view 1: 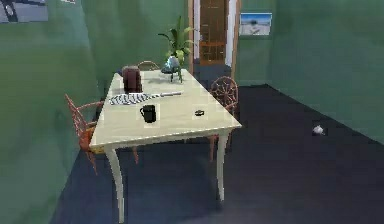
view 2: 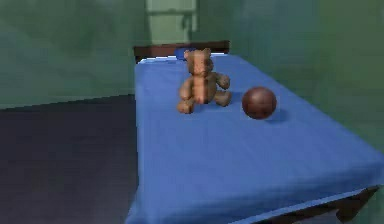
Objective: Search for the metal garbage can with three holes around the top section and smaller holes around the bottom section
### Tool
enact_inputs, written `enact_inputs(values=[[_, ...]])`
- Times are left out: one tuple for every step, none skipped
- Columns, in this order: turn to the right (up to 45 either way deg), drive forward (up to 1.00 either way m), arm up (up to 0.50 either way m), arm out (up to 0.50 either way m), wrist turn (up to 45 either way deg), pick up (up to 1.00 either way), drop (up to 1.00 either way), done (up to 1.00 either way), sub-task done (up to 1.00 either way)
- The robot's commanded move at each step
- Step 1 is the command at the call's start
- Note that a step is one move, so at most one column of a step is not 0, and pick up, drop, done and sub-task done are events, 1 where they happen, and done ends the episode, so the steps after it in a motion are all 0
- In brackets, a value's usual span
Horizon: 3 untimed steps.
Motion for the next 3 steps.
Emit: enact_inputs(values=[[12.0, 0.00, 0.00, 0.00, 0.0, 0.00, 0.00, 0.00, 0.00], [0.0, 0.65, 0.00, 0.00, 0.0, 0.00, 0.00, 0.00, 0.00], [45.0, 0.00, 0.00, 0.00, 0.0, 0.00, 0.00, 0.00, 0.00]])
